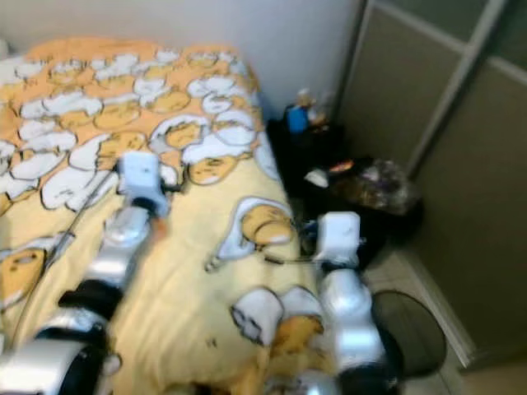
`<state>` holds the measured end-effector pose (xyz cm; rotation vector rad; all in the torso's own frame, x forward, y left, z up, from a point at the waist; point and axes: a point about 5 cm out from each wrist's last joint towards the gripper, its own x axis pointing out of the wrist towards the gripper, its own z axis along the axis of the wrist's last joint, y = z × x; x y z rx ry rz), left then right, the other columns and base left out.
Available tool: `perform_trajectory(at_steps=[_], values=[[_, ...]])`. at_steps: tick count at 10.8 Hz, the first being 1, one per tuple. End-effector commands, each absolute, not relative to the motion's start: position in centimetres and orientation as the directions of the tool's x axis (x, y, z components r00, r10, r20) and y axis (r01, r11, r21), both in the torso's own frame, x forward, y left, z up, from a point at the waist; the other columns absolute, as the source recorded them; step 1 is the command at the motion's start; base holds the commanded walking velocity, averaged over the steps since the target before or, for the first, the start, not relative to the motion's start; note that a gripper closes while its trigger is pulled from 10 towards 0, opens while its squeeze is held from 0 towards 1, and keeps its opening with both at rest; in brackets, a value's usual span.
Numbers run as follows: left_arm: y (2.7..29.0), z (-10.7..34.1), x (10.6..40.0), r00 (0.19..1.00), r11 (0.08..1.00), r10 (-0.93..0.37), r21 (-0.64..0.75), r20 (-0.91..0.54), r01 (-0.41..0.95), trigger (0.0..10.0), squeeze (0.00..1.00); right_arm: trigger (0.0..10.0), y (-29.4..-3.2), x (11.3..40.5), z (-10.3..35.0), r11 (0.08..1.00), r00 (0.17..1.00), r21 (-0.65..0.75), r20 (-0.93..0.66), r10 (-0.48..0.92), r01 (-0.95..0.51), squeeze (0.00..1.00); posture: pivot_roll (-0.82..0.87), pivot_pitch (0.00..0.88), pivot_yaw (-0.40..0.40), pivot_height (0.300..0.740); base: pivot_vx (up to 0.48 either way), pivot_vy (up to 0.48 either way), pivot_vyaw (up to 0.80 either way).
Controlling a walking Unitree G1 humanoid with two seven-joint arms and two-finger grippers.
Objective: Clean up the room
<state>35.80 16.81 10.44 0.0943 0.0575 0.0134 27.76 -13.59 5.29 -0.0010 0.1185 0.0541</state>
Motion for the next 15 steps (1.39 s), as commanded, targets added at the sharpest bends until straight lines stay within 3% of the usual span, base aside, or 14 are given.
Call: perform_trajectory(at_steps=[1,3,6,10,12,13,15], values=[[16.7,11.0,36.5,0.997,0.996,0.041,0.077,-0.068,-0.036,10.0,0.00,10.0,-14.7,27.5,5.7,0.999,0.994,-0.020,-0.103,0.025,-0.027,0.00,-0.04,0.000,0.020,0.736,0.000,0.000,0.00],[16.7,11.6,36.8,0.999,0.996,0.028,0.091,-0.035,-0.025,10.0,0.00,10.0,-15.1,27.2,5.7,0.999,0.994,-0.035,-0.108,0.025,-0.029,0.00,-0.04,0.000,0.014,0.736,0.000,0.000,0.00],[16.3,10.8,36.1,1.000,0.999,-0.010,0.043,-0.026,0.011,10.0,0.00,10.0,-14.9,27.9,6.2,0.998,0.994,-0.038,-0.096,0.043,-0.046,0.00,-0.01,0.000,-0.010,0.736,0.000,0.479,0.00],[15.6,10.3,36.8,0.994,0.987,0.037,0.158,-0.106,-0.020,10.0,0.00,10.0,-14.3,27.9,6.0,0.998,0.992,-0.032,-0.113,0.052,-0.056,0.00,-0.02,0.000,0.000,0.736,0.000,0.000,-0.50],[15.4,11.1,37.7,0.987,0.987,0.102,0.141,-0.127,-0.084,10.0,0.00,10.0,-14.5,27.5,5.9,0.999,0.994,-0.018,-0.106,0.038,-0.040,0.00,-0.03,0.000,0.008,0.736,0.000,0.000,0.00],[14.3,13.1,39.0,0.984,0.989,0.133,0.086,-0.120,-0.123,10.0,0.00,10.0,-14.6,25.9,6.0,0.999,0.994,-0.018,-0.103,0.038,-0.040,0.00,-0.07,0.000,0.001,0.736,0.000,0.000,0.00],[14.8,13.9,39.4,0.962,0.969,0.241,0.078,-0.129,-0.232,10.0,0.00,10.0,-14.1,22.4,6.3,0.993,0.989,-0.055,-0.107,0.100,-0.107,0.00,-0.15,0.079,0.000,0.736,0.000,0.000,0.00]])
